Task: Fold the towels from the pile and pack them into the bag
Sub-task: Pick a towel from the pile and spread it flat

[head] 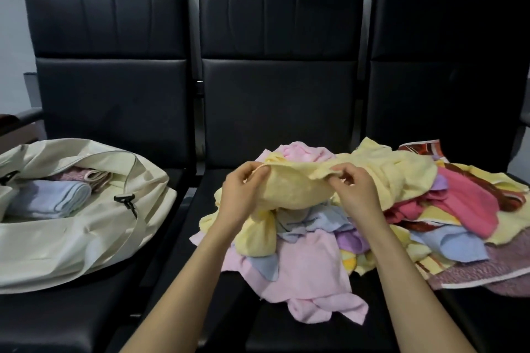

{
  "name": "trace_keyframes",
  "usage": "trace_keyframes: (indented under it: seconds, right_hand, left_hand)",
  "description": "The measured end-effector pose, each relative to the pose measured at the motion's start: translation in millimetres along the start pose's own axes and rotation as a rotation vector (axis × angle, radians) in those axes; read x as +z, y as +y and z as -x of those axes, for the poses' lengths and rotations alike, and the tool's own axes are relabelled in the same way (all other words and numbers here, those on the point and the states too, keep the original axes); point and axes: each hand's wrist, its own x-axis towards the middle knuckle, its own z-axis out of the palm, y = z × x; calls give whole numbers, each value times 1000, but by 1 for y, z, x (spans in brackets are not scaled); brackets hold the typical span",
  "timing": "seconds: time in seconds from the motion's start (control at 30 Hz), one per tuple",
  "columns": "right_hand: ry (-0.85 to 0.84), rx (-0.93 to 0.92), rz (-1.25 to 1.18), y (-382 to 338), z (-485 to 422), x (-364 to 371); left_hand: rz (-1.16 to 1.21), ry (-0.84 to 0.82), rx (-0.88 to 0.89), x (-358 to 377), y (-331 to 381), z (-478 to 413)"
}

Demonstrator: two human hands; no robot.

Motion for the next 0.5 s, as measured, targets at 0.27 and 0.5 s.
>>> trace_keyframes:
  seconds: [0.27,0.5]
  right_hand:
    - [-596,76,-297,-11,7,13]
    - [-284,-4,-160,-6,0,18]
  left_hand:
    - [-229,-308,126,3,13,9]
    - [-355,-429,10,-11,3,1]
